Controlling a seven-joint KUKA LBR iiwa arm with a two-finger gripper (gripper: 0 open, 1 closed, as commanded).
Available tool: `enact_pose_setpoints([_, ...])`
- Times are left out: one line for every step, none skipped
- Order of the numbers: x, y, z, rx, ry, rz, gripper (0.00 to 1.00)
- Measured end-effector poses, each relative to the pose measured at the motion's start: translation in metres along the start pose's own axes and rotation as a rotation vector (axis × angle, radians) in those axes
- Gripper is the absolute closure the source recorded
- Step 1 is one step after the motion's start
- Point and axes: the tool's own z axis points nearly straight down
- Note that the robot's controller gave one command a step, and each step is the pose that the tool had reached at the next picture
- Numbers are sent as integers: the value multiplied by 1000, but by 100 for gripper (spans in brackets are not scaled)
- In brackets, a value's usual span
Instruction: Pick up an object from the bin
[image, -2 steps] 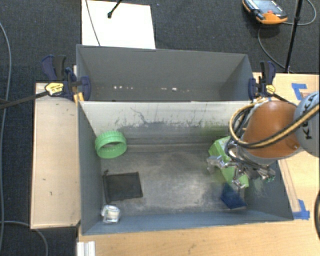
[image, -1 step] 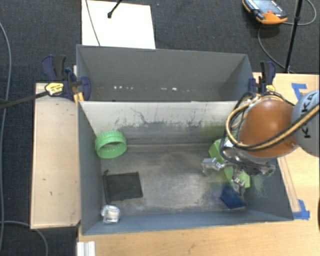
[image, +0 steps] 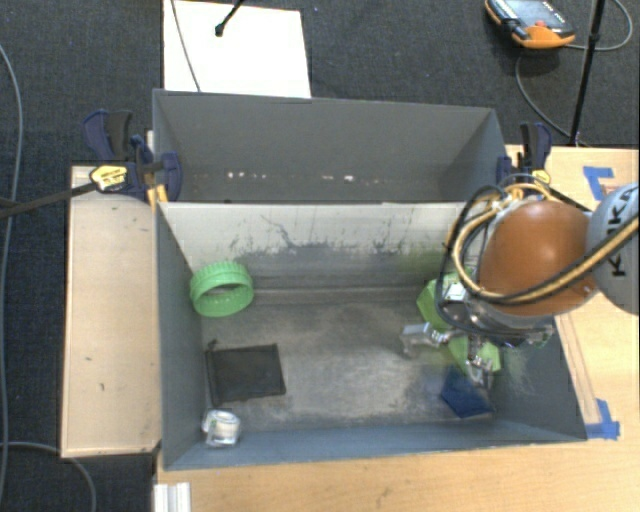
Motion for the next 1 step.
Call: enact_pose_setpoints([3,11,-3,0,4,-406,100])
